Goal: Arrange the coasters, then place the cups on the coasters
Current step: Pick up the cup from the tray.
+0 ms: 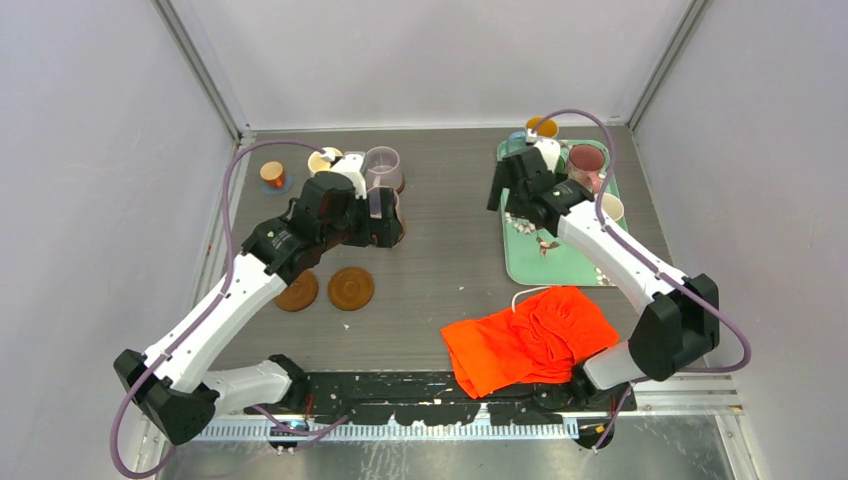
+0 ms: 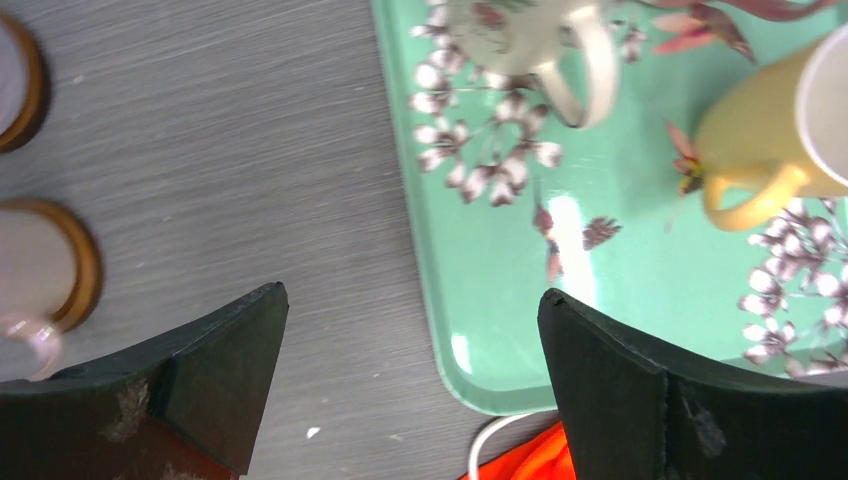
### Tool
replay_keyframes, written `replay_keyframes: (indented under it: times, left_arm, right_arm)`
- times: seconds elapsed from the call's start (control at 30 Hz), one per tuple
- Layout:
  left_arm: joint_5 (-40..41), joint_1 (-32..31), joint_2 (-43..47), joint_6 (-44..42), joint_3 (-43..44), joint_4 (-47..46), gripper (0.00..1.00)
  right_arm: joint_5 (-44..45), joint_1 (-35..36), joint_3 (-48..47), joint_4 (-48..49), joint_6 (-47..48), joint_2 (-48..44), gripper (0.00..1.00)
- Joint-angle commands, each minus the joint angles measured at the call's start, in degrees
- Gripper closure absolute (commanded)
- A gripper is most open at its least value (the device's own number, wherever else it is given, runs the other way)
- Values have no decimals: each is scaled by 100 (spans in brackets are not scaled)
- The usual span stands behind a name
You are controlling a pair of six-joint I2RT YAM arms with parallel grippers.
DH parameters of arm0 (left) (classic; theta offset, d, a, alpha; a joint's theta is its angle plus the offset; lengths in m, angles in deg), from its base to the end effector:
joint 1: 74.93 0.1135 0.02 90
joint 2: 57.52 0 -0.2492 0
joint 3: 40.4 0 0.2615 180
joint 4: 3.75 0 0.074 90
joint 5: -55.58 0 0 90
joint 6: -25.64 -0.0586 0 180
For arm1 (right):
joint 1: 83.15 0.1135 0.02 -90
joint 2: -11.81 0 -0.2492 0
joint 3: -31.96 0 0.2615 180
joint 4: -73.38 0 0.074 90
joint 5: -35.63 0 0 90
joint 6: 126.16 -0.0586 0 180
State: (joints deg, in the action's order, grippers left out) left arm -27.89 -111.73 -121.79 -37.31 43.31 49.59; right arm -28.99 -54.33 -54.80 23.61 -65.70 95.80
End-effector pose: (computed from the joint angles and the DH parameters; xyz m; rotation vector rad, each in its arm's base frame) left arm 0.2187 -0.1553 0.3513 0.1205 2.2011 -0.5142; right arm 0.3115 0.1427 0.2811 0.2169 2.2824 -0.0104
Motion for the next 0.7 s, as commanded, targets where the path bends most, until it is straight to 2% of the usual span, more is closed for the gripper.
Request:
replay_keyframes:
  times: [0.0, 0.4, 0.53, 0.67]
  left_arm:
    - [-190, -70, -90, 48, 241, -289, 0]
    - [-158, -91, -76, -73, 183, -187, 0]
    - [-138, -91, -25, -73, 119, -192, 0]
    - [-168, -96, -20, -60, 83, -190, 0]
  right_arm:
    - [-82, -546, 314, 492, -89, -211, 0]
    - [-484, -1726, 441, 1665, 491, 415, 0]
    - [-769, -1893, 477, 2037, 755, 577, 3]
    - [-904, -1986, 398, 2192, 953, 796, 10]
